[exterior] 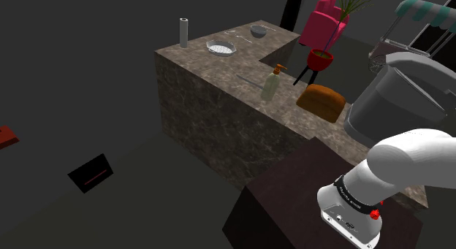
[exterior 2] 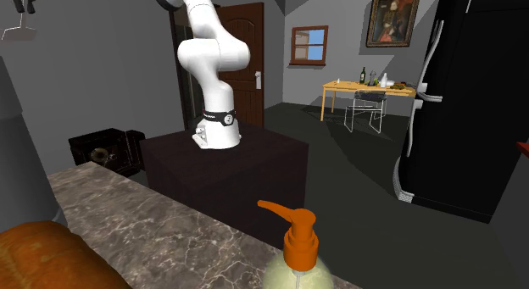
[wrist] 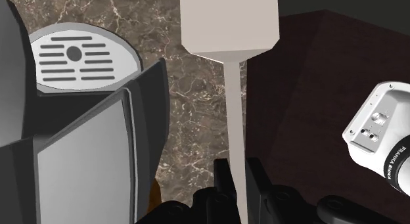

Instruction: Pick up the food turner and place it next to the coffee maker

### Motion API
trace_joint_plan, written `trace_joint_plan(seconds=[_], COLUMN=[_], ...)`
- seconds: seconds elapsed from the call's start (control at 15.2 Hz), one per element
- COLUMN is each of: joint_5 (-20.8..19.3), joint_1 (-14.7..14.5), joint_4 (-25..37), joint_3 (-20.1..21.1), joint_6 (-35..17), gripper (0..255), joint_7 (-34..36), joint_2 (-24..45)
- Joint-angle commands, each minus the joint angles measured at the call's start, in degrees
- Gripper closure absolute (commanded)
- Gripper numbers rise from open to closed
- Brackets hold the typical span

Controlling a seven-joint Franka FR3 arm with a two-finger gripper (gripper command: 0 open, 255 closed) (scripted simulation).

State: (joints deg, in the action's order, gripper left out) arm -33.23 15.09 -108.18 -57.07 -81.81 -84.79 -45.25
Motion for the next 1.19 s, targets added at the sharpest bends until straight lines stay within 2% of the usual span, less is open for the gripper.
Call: trace_joint_plan(seconds=[0.0,1.12], joint_5=[-0.55,-5.43], joint_1=[0.44,2.38], joint_4=[-1.72,-14.28], joint_3=[-0.33,-5.31], joint_6=[-1.19,-11.58], gripper=[255,255], joint_7=[0.19,2.10], joint_2=[-0.67,-4.26])
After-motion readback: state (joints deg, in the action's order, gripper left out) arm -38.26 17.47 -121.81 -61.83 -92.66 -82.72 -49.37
